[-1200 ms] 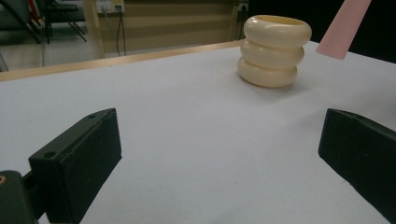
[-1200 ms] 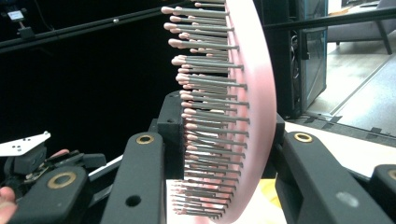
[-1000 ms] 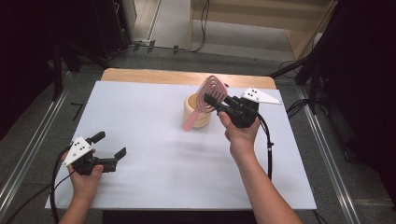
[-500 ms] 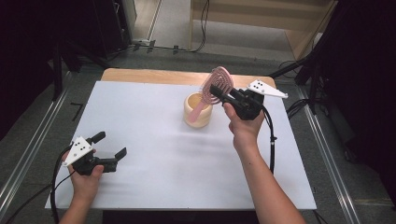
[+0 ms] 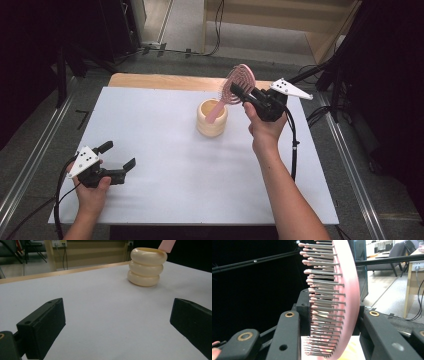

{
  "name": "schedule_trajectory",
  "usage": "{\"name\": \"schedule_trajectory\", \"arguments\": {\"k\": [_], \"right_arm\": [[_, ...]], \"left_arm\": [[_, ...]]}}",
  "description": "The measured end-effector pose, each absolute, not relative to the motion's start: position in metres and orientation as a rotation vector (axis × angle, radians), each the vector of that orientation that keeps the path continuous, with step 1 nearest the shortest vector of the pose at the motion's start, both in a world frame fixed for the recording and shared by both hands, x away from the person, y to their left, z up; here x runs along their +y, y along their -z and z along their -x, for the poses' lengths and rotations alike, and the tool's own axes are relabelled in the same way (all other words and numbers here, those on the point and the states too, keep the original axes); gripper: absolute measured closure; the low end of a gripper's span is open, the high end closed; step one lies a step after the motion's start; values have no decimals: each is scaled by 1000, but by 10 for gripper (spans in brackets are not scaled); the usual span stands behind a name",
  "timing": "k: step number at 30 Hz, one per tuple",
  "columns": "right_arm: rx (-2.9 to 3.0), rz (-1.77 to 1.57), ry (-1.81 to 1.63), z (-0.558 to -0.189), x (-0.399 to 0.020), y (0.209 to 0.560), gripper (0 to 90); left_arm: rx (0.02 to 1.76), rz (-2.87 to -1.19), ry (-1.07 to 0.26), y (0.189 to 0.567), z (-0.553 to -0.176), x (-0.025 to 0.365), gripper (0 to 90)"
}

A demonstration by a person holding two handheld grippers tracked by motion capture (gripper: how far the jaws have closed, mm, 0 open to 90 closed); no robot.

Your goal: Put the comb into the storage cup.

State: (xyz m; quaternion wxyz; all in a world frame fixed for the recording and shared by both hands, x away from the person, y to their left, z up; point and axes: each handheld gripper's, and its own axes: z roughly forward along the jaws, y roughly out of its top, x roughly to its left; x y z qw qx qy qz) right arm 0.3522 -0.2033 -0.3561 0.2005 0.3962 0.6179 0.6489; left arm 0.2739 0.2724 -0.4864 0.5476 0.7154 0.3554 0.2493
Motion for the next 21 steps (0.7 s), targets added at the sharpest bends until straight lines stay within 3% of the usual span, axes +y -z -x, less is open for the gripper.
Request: {"name": "schedule_trajectory", "arguments": {"k": [21], "right_arm": [[1664, -1120, -1789, -371, -211, 355, 622]], "left_arm": [[826, -1688, -581, 486, -273, 273, 0]]}}
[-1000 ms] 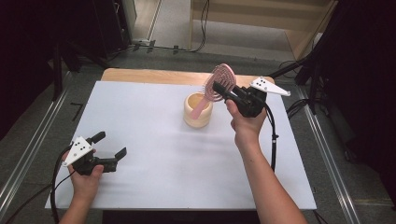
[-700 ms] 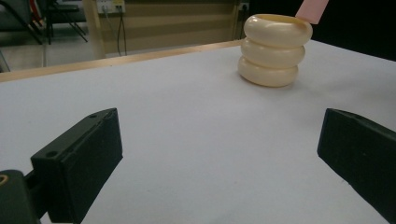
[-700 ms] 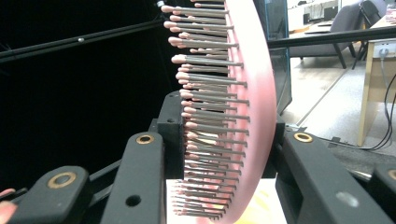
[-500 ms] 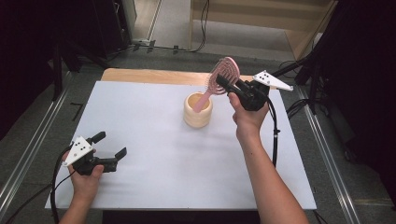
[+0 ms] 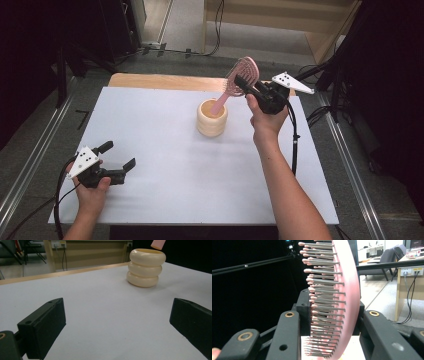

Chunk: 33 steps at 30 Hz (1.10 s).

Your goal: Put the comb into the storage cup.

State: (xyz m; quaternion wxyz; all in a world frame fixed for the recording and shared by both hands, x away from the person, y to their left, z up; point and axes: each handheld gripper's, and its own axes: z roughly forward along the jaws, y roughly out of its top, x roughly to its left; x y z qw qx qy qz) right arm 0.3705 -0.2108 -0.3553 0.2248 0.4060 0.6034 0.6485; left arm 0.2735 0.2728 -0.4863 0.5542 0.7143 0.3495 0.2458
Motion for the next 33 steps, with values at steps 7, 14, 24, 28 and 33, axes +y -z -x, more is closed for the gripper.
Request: {"name": "schedule_trajectory", "arguments": {"k": [7, 14, 24, 28, 33], "right_arm": [[1655, -1106, -1772, -376, -208, 360, 622], [1666, -1100, -1750, -380, -204, 365, 621], [1682, -1110, -1732, -385, -200, 373, 621], [1691, -1114, -1722, -387, -198, 376, 621], [1698, -1125, -1717, -389, -197, 381, 622]], "left_arm": [[808, -1700, -573, 487, -273, 273, 0], [808, -1701, -571, 487, -274, 272, 0], [809, -1702, -569, 487, -274, 272, 0], [807, -1707, -569, 487, -274, 272, 0], [808, -1708, -570, 487, -274, 272, 0]]}}
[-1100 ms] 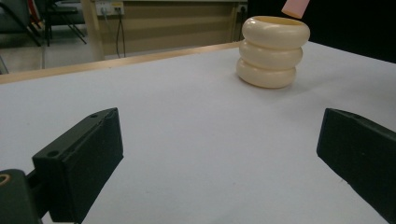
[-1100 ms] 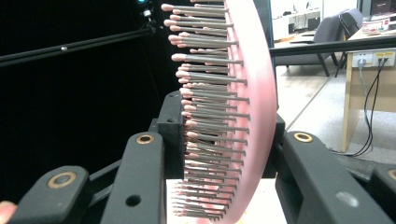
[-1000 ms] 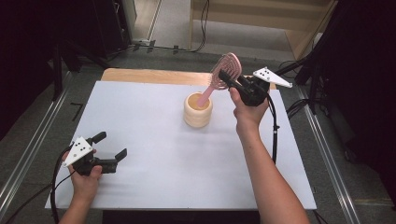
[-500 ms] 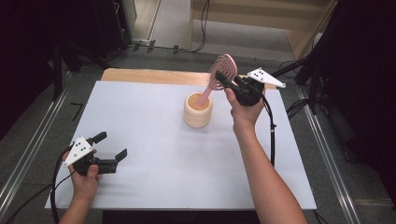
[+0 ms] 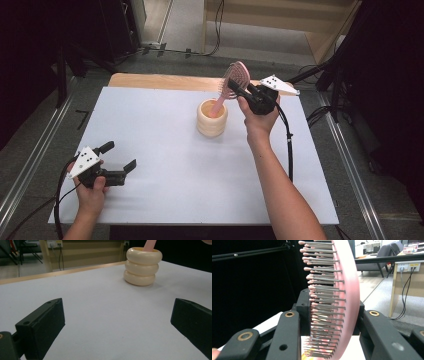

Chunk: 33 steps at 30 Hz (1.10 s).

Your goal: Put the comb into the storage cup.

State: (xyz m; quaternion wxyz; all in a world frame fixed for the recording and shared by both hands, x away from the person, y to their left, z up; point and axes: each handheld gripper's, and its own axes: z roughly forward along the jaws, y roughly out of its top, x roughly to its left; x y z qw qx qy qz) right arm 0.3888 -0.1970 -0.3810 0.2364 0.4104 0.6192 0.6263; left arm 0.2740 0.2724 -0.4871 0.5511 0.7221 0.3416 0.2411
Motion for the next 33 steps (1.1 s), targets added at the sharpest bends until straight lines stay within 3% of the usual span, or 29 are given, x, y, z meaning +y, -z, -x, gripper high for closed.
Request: {"name": "schedule_trajectory", "arguments": {"k": [33], "right_arm": [[1759, -1205, -1671, -398, -184, 422, 621]], "left_arm": [[810, -1712, -572, 487, -274, 272, 0]]}}
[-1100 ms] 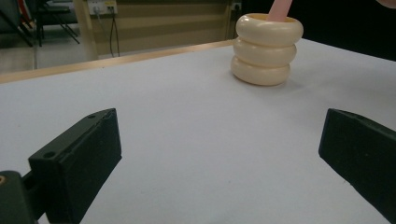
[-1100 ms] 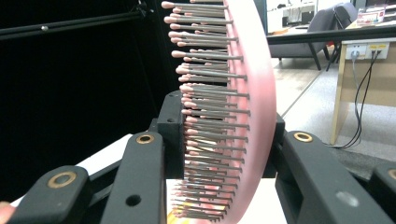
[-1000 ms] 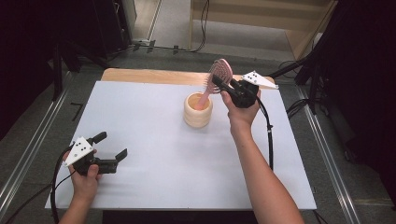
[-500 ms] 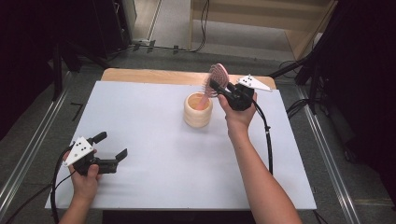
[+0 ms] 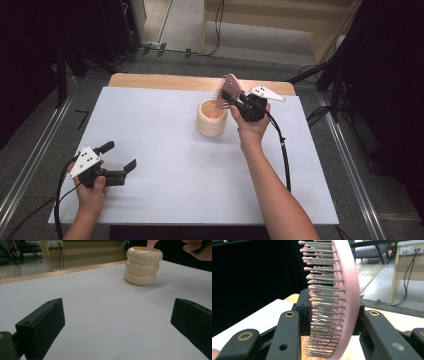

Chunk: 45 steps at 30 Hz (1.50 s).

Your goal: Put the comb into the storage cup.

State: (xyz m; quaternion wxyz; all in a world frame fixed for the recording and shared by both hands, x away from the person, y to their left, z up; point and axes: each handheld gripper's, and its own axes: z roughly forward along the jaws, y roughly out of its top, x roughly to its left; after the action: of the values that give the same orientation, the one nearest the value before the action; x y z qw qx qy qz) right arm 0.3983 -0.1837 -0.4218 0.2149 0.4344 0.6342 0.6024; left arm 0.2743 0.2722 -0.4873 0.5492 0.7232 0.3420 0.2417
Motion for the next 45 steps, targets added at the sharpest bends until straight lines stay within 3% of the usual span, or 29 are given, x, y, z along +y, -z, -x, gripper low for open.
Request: {"name": "schedule_trajectory", "arguments": {"k": [19, 31, 35, 39, 45], "right_arm": [[1746, -1287, -1689, -399, -190, 438, 616], [1797, -1329, -1644, -398, -199, 445, 542], [1823, -1307, -1627, -396, -199, 446, 425], [1856, -1235, -1601, -389, -198, 443, 146], [1887, -1150, -1609, -375, -201, 436, 78]], "left_arm": [[813, -1713, -574, 487, -275, 272, 0], [816, -1712, -574, 488, -275, 272, 0], [816, -1712, -574, 488, -275, 272, 0], [815, -1713, -574, 488, -275, 272, 0], [817, -1715, -574, 488, -274, 272, 0]]}}
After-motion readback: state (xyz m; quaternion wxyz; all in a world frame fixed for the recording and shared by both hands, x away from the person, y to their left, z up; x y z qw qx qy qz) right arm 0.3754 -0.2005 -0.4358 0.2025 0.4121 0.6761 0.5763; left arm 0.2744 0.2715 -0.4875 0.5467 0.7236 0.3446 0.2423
